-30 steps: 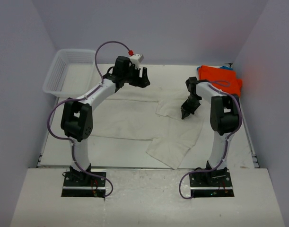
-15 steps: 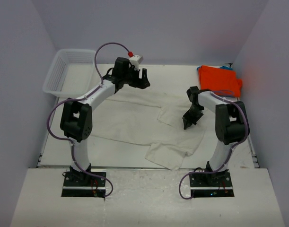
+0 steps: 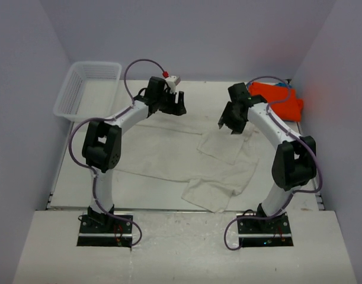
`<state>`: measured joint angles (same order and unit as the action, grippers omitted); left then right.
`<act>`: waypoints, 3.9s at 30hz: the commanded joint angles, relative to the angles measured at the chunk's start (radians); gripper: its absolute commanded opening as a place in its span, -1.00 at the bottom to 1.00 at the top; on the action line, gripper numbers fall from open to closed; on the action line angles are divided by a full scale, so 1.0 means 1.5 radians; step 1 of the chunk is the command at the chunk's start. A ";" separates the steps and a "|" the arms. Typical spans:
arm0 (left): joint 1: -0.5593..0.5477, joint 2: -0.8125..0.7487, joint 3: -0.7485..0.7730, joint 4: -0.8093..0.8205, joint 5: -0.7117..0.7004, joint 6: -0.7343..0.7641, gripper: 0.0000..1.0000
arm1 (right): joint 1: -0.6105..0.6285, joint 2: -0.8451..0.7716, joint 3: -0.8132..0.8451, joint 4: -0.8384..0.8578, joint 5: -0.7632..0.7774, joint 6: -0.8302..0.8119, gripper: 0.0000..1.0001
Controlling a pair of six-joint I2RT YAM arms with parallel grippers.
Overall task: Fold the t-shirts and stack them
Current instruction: Fold the flattened tshirt in 1/3 of the way
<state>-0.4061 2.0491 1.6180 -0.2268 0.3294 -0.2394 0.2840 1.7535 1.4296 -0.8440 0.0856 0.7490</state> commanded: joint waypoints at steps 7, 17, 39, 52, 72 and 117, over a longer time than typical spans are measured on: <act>0.030 0.096 0.097 -0.071 -0.052 0.016 -0.90 | -0.007 0.165 0.344 -0.096 0.021 -0.123 -1.00; 0.032 0.124 0.130 -0.102 -0.086 0.007 -1.00 | -0.023 0.351 0.482 -0.188 -0.048 -0.146 -1.00; 0.123 0.157 0.064 -0.108 -0.137 -0.024 -1.00 | -0.023 0.135 0.324 -0.038 0.020 -0.184 -1.00; 0.156 0.127 0.009 -0.100 -0.176 -0.022 -1.00 | -0.024 0.142 0.296 -0.031 0.024 -0.191 -1.00; 0.183 0.090 -0.043 -0.090 -0.193 -0.029 -1.00 | -0.024 0.153 0.288 -0.027 0.023 -0.197 -1.00; 0.089 -0.166 -0.036 0.003 -0.027 -0.056 -1.00 | -0.074 0.491 0.503 -0.119 -0.207 -0.139 -0.99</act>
<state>-0.2699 1.8492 1.5757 -0.2447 0.2771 -0.3218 0.1917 2.4878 2.1914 -0.9661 -0.2539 0.5098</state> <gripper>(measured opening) 0.002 0.007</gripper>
